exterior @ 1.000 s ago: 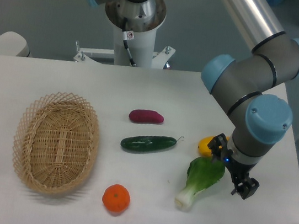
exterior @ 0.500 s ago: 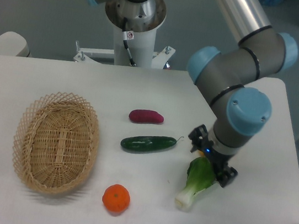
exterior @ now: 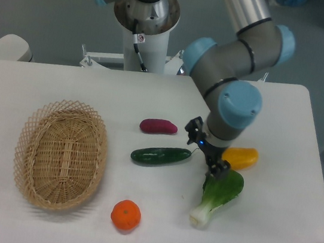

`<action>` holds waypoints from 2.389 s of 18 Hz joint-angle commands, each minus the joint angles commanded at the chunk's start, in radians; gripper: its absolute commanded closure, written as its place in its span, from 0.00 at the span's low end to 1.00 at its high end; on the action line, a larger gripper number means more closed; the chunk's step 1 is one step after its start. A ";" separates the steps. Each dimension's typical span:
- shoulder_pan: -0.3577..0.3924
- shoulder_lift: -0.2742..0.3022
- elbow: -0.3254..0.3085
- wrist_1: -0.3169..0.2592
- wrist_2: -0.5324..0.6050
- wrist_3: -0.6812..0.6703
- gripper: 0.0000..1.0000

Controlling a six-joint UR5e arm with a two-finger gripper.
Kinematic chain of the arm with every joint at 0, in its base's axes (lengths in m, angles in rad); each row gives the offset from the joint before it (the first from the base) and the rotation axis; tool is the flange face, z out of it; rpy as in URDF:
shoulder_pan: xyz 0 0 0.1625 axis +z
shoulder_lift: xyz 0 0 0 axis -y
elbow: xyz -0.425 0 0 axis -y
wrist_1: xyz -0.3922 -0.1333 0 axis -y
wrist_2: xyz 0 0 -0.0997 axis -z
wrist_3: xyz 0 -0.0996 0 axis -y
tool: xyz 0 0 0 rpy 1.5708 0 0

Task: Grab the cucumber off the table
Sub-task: 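Move the gripper toward the green cucumber, then lower the gripper onto the cucumber and close it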

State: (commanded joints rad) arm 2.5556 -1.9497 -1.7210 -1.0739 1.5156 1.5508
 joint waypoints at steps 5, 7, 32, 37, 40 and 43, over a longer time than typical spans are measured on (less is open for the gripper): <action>-0.006 0.008 -0.032 0.000 0.000 0.002 0.00; -0.020 0.008 -0.042 0.002 0.000 0.000 0.00; -0.124 -0.018 -0.193 0.241 0.003 -0.115 0.44; -0.127 -0.021 -0.186 0.249 0.003 -0.141 0.61; -0.127 -0.021 -0.174 0.247 0.005 -0.155 0.64; -0.126 -0.018 -0.128 0.242 0.005 -0.149 0.64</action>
State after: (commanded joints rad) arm 2.4298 -1.9681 -1.8486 -0.8314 1.5202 1.4020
